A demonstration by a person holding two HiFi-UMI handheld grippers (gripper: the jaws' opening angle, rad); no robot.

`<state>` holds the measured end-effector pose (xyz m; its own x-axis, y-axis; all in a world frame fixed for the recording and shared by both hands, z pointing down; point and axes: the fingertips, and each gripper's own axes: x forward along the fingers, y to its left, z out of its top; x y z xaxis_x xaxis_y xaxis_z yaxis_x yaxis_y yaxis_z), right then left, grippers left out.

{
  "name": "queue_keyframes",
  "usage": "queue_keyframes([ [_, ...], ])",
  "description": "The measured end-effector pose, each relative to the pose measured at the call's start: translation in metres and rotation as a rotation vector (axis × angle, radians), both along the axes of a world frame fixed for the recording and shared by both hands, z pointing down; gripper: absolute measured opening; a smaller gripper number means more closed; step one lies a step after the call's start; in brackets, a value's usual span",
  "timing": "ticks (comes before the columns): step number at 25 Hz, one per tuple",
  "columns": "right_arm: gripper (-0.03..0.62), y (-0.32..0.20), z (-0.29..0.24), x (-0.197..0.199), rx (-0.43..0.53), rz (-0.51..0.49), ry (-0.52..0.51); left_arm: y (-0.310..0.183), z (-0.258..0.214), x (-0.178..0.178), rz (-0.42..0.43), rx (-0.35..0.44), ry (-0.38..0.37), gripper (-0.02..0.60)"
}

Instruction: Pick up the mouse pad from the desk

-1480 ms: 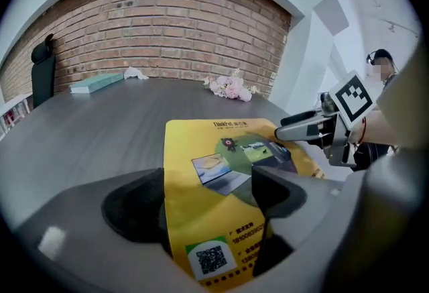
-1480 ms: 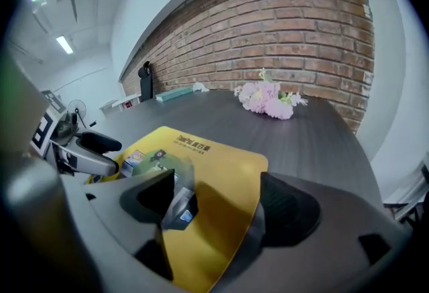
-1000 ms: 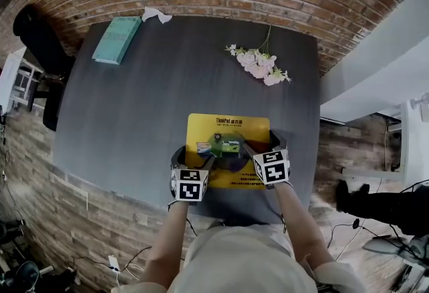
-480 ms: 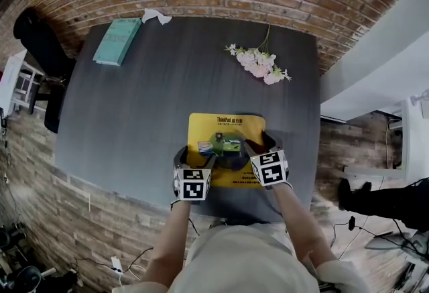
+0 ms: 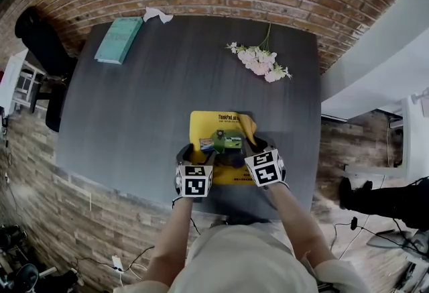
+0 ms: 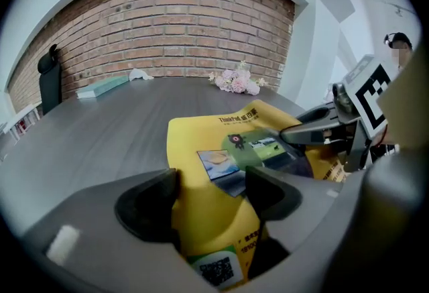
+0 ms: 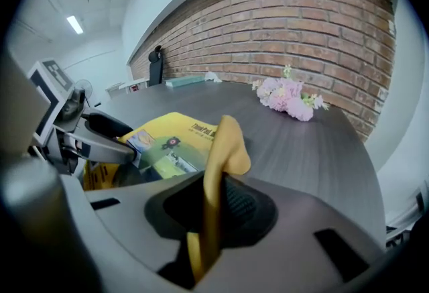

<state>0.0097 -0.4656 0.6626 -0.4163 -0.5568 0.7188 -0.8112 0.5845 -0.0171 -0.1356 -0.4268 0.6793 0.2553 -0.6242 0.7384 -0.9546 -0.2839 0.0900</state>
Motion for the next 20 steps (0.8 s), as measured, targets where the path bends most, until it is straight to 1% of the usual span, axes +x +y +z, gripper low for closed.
queue_keyframes([
  [1, 0.065, 0.001, 0.000, -0.001, 0.001, -0.005, 0.005, 0.001, 0.001, 0.002, 0.000, 0.000, 0.000, 0.316],
  [3, 0.061, 0.001, -0.001, -0.002, -0.001, -0.007, 0.005, 0.002, 0.000, 0.004, -0.004, 0.006, 0.001, 0.296],
  [5, 0.061, 0.001, -0.002, -0.002, -0.004, -0.008, 0.001, 0.003, -0.001, 0.008, 0.008, 0.005, 0.013, 0.262],
  [8, 0.049, 0.003, -0.005, -0.002, 0.002, -0.018, -0.009, 0.005, -0.006, 0.018, 0.039, 0.000, 0.038, 0.179],
  [12, 0.032, 0.007, -0.015, -0.008, 0.027, -0.031, -0.028, 0.009, -0.016, 0.027, 0.060, 0.024, 0.052, 0.097],
  [15, 0.028, 0.013, -0.024, -0.010, 0.047, -0.031, -0.041, 0.015, -0.024, 0.031, 0.065, 0.044, 0.063, 0.065],
  [20, 0.026, 0.031, -0.047, -0.013, 0.079, -0.029, -0.076, 0.032, -0.043, 0.031, 0.053, 0.076, 0.100, 0.044],
])
